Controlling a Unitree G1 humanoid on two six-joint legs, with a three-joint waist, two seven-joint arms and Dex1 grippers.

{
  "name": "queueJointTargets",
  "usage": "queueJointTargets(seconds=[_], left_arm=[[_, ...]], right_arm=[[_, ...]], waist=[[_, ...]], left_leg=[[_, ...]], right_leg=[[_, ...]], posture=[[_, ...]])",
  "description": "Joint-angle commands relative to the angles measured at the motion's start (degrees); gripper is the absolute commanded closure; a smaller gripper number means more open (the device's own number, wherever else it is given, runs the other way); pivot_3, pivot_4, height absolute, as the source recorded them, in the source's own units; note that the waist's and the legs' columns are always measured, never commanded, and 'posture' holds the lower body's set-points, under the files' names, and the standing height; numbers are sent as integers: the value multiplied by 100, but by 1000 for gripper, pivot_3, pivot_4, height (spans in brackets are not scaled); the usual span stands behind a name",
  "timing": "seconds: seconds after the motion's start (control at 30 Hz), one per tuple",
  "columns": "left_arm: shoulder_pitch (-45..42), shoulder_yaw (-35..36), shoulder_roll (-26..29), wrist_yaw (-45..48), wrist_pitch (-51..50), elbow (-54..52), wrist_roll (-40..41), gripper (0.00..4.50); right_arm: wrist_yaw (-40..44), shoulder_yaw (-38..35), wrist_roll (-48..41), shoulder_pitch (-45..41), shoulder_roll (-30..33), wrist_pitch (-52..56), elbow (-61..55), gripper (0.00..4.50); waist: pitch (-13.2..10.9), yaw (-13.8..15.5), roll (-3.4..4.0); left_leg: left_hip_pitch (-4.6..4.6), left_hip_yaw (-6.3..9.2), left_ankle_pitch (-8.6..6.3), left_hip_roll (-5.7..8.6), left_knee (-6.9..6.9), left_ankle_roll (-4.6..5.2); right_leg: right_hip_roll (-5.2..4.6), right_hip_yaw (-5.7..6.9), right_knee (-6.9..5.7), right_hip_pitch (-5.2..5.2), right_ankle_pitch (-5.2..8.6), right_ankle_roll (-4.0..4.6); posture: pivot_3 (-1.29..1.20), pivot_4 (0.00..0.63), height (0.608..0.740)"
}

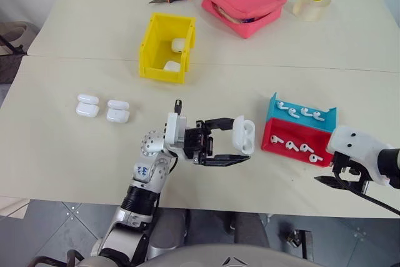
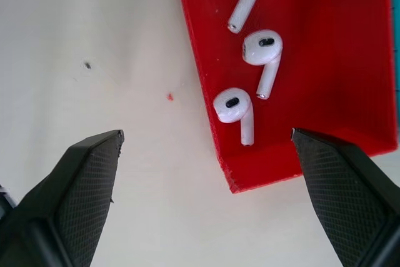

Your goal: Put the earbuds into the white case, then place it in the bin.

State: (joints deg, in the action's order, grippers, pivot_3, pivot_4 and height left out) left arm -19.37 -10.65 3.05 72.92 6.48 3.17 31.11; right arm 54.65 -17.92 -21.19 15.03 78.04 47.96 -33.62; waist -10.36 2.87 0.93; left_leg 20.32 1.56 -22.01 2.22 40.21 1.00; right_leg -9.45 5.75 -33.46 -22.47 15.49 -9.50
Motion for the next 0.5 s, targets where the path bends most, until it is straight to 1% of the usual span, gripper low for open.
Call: queueJointTargets(seconds=[0.03,0.1,0.27,0.5], left_arm=[[64,-80,-58,-81,63,-145,0,1738],[113,-106,-47,-110,45,-196,7,1738],[102,-138,-50,-154,53,-180,12,1738],[66,-137,-56,-167,90,-125,16,1738]], right_arm=[[28,208,194,-225,-57,-269,118,1276],[25,391,262,-358,-52,-335,168,1940],[36,704,380,-609,-72,-448,274,1940],[88,972,618,-715,-75,-729,387,1940]], waist=[[0,-2,0],[0,-5,0],[0,1,0],[0,-3,0]], left_leg=[[0,0,0,0,0,0],[0,1,0,-1,0,0],[1,2,0,-1,2,0],[1,1,0,-1,2,-1]], right_leg=[[0,0,0,0,0,0],[0,0,0,0,0,0],[0,0,0,0,0,0],[0,0,0,0,0,0]], posture=[[0,150,740],[0,150,740],[0,150,740],[0,150,740]])
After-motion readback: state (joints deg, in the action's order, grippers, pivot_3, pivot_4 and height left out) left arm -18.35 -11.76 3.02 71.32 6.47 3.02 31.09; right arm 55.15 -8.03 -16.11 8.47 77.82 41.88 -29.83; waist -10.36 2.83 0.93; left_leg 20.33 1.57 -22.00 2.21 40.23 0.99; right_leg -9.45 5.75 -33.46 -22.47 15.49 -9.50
